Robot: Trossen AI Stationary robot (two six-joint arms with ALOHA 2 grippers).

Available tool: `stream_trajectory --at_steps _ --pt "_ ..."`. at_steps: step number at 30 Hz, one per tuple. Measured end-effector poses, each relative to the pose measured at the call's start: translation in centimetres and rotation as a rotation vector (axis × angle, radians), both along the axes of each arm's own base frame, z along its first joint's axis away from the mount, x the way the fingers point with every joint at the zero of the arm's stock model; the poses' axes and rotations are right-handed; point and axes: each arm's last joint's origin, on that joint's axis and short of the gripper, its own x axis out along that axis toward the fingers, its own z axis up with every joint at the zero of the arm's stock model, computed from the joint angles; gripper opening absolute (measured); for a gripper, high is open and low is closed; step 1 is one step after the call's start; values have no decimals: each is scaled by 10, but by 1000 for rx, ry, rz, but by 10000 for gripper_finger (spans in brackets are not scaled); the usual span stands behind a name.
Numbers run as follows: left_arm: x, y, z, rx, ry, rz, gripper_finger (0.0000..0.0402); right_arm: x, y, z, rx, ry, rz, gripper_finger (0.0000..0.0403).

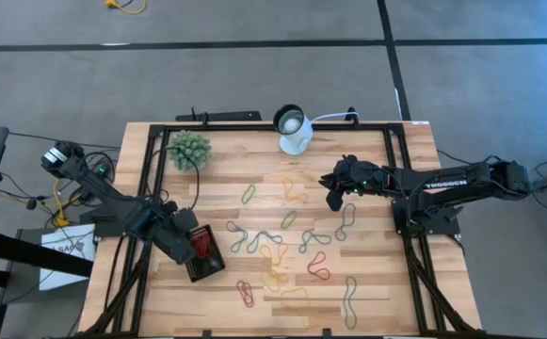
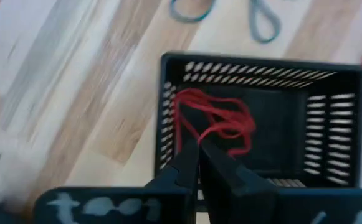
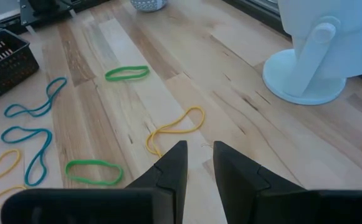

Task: Pick and place items into bin
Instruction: Put the red rubber band into the black bin

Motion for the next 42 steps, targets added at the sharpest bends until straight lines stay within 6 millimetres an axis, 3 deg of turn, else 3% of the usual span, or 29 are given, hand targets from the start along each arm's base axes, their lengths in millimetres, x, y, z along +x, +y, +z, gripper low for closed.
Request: stream_trajectory --at_steps 6,17,28,32,37,42 --pt "5 5 -19 -16 -18 11 0 0 0 0 0 0 0 72" --pt "11 4 -30 22 45 12 4 0 -2 0 -84 33 49 72" --pt "18 -1 -38 0 93 -1 84 0 0 0 -32 15 55 72" --pt "25 -5 -26 -5 56 -52 99 1 1 1 -61 16 75 72" --pt "39 -12 7 11 -39 -167 96 5 18 6 -73 17 174 72" --pt "52 -12 50 265 -198 -271 84 7 53 21 1 104 283 72"
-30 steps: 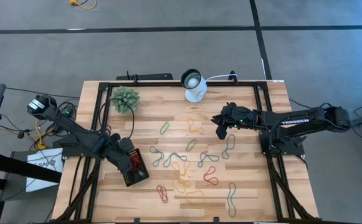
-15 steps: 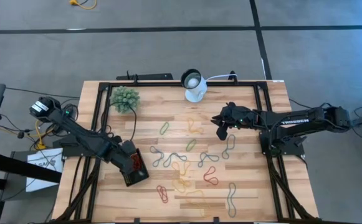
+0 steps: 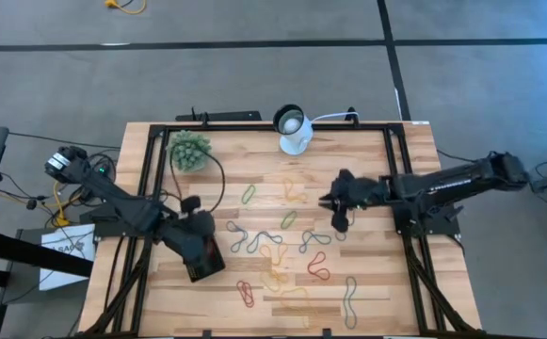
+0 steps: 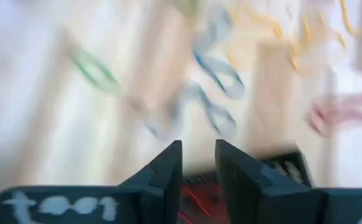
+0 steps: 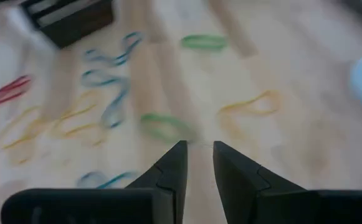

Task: Pick and place items into bin
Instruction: Put the red rubber band into the black bin

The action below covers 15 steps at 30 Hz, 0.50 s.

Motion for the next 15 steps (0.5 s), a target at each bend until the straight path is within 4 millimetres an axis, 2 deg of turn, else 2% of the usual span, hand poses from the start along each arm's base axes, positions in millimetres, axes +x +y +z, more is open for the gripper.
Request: stream_trajectory --at_steps 4,8,12,15 --pt "8 5 26 205 -96 -48 78 -5 29 4 67 36 43 72" --pt "15 20 38 298 -85 -67 75 -5 55 -16 81 146 84 72" --pt "12 51 49 287 -38 -105 74 -1 78 -39 -32 241 274 72" --pt "7 75 61 226 -79 -119 74 7 90 -48 -58 257 323 72"
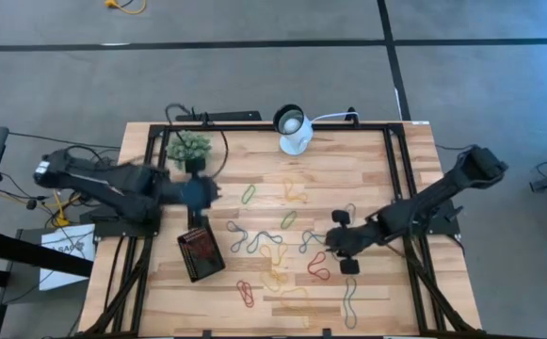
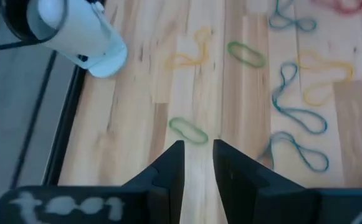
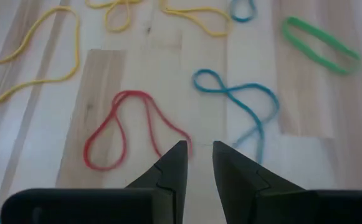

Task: Pick and place items into bin
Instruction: Put the red rubber band into the black bin

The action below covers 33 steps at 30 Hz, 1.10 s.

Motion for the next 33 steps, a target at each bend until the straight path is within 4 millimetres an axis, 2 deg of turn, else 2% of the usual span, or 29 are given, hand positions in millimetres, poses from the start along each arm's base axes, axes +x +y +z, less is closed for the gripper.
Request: stream_trajectory --at_steps 6,13,15,22,33 --pt "-6 34 15 -55 -105 -39 74 18 18 -6 23 44 20 72" --pt "8 55 -9 -105 -188 -202 74 27 32 -28 26 145 69 72" --pt "10 59 -15 -121 -176 -203 74 30 34 -31 36 163 81 72" --pt "16 69 -22 -123 -152 -166 74 35 30 -41 20 189 58 72" --pt "17 69 -23 -118 -148 -172 74 36 26 -43 10 198 55 72"
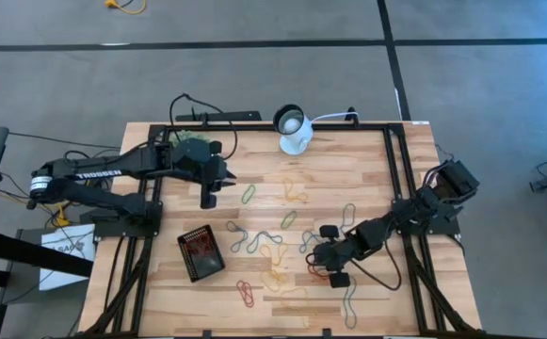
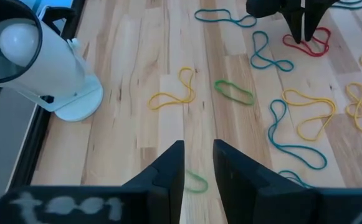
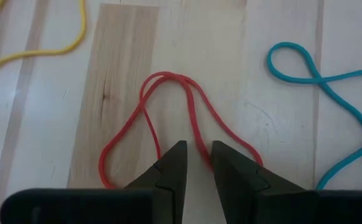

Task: Pick and place items into bin
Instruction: Put the red rubber band into the black bin

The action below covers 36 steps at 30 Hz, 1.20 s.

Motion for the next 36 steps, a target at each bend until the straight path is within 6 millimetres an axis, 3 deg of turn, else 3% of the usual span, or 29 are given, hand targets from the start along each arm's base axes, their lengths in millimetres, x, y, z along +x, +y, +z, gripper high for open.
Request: stream_trajectory --at_steps 5,10,13,17,20,25,29,32,36 --pt "0 0 0 11 1 -9 74 0 1 -5 -16 12 16 58" --pt "0 0 0 11 7 -10 74 2 4 -9 -28 -8 39 7" --pt "0 0 0 13 8 -12 74 5 4 -7 -13 -43 48 7" --pt "0 0 0 -1 -4 2 74 11 2 9 -21 -102 84 2" --pt "1 -1 1 -15 -15 11 74 22 0 40 -59 -248 119 1" --pt "-1 -3 3 -17 -22 39 74 33 -21 75 -205 -426 147 1" --pt "-16 -8 19 35 25 130 74 52 -45 102 -271 -672 118 0" --pt "-33 -12 36 74 0 196 74 71 -65 108 -271 -841 113 0" --pt "-61 -18 62 114 -115 233 74 103 -88 97 -198 -1023 156 0"
